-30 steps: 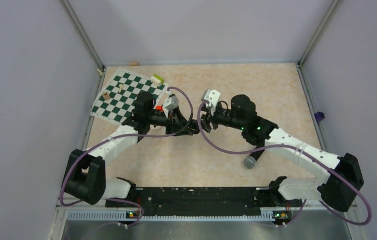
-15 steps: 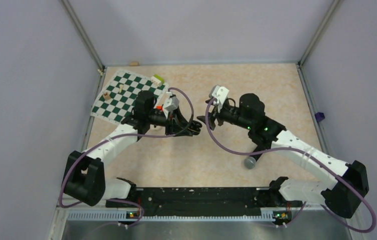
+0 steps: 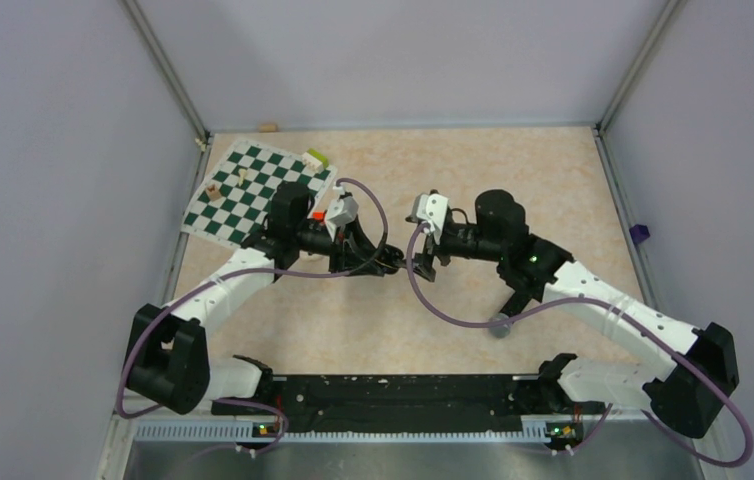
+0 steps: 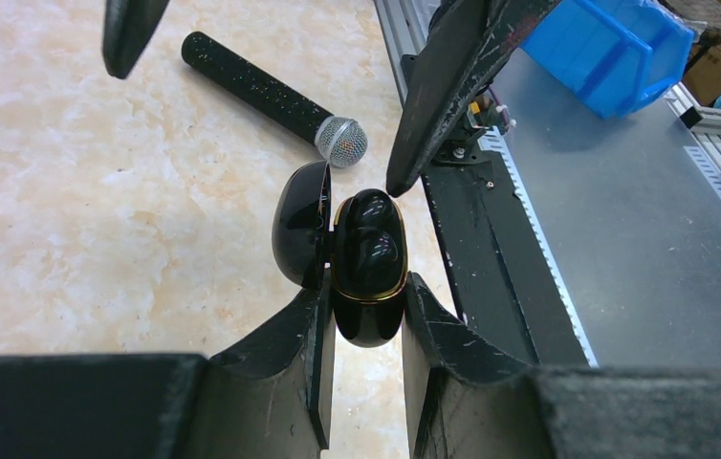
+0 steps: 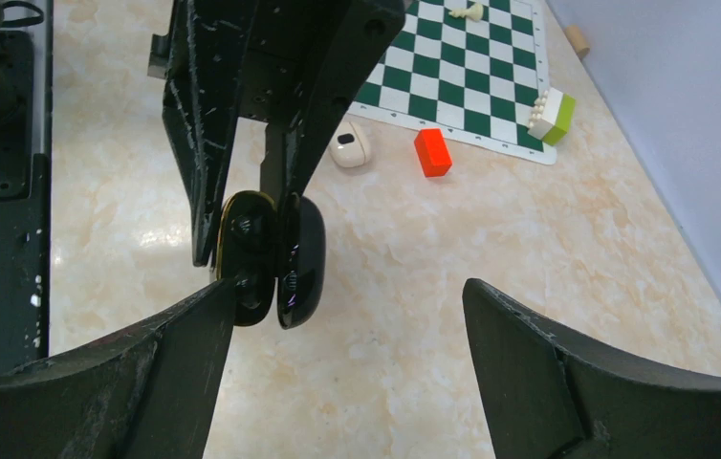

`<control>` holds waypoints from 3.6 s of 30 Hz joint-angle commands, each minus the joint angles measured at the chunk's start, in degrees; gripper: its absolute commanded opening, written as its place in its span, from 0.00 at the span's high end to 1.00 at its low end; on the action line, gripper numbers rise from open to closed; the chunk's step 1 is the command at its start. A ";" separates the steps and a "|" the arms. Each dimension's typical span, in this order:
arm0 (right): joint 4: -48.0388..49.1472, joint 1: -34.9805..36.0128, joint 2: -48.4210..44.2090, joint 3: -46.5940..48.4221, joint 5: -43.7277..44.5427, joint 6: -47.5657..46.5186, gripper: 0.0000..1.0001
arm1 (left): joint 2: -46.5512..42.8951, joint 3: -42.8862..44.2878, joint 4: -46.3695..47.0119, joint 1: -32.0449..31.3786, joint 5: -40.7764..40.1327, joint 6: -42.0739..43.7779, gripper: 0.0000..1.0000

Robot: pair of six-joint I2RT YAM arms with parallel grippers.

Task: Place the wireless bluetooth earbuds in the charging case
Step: Place the earbud in the charging case, then close the charging case, then place the charging case at the center of the board.

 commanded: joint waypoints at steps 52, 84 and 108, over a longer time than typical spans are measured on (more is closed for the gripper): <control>10.49 -4.70 -6.14 -3.14 2.94 7.89 0.10 | -1.38 5.76 -8.59 -0.83 0.32 7.32 1.00; 12.09 -5.13 -5.76 -3.80 12.04 7.83 0.01 | -1.41 11.06 -26.31 -1.73 -8.81 24.51 1.00; 16.06 -16.83 -9.42 -7.09 21.97 12.23 0.01 | 31.19 23.09 -11.71 4.83 -25.16 -16.74 1.00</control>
